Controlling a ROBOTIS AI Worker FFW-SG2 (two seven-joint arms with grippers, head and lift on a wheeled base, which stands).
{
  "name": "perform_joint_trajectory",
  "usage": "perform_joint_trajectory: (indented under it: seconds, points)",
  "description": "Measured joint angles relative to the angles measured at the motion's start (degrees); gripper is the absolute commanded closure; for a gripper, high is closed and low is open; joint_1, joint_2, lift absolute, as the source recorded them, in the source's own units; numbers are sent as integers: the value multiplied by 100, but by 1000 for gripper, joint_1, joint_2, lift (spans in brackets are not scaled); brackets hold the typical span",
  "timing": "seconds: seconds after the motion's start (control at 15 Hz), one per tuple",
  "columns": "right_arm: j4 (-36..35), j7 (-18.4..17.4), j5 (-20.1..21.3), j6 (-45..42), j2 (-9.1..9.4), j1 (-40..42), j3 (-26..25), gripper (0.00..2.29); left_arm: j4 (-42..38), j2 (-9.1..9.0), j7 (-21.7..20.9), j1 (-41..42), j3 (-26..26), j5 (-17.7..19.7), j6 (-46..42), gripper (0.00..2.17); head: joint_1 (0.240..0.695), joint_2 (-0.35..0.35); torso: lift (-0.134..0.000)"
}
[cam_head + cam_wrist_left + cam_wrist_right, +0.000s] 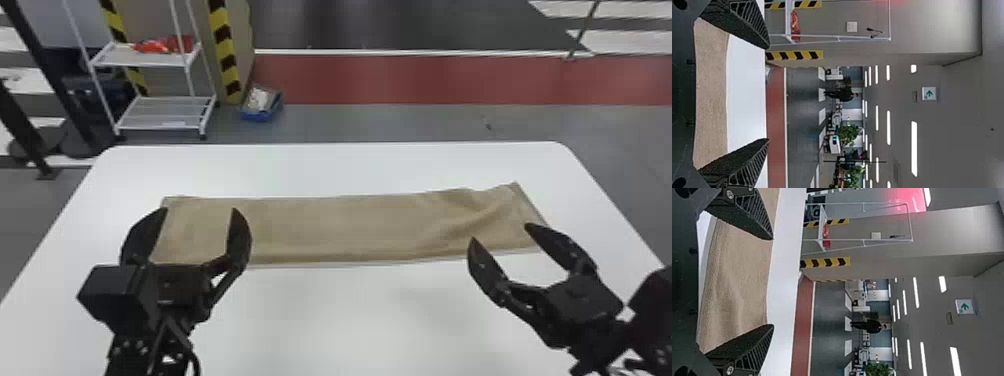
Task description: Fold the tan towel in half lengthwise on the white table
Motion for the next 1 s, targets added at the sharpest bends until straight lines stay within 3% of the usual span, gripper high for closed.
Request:
perform_joint_trajectory:
  seconds: [1.0]
  points:
    - [-7, -117, 8, -274, 0, 104, -32, 97, 59, -28, 0, -9, 19, 39, -42, 39, 695, -13, -123]
